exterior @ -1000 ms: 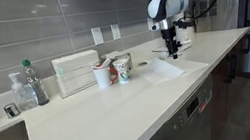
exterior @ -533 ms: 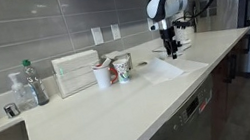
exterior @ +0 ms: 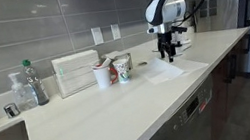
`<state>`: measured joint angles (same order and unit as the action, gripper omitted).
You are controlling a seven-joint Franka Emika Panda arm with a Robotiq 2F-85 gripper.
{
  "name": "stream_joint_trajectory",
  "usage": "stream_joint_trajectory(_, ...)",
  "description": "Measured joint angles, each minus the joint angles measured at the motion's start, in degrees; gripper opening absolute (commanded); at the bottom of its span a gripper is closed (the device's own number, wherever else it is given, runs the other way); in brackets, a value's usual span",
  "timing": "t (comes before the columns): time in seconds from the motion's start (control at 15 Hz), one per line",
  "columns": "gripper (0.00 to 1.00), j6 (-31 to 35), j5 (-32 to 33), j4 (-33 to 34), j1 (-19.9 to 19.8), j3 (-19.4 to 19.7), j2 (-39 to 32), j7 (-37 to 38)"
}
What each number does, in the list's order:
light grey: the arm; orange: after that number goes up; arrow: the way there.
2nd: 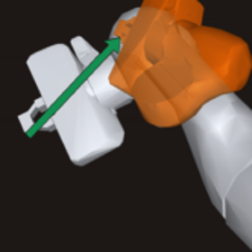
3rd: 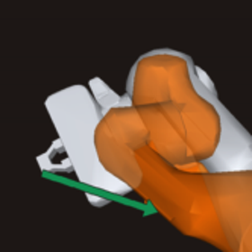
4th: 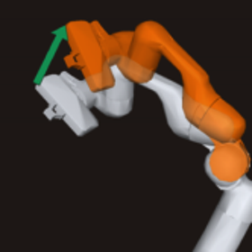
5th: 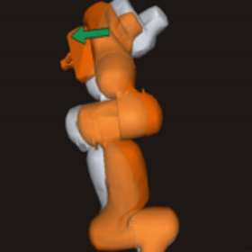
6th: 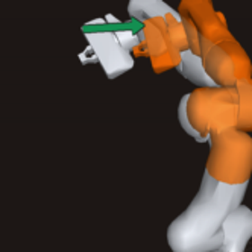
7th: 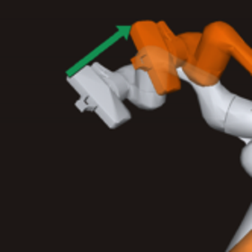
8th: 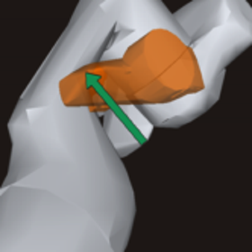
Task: Move the folded white paper to the edge, pick it up and unfold it
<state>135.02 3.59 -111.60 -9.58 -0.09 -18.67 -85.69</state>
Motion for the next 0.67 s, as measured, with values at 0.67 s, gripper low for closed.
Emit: stream_joint_trajectory(0.67, 1.00, 0.5, -4.3, 3.2, -1.3, -0.4, -4.9, -6.5)
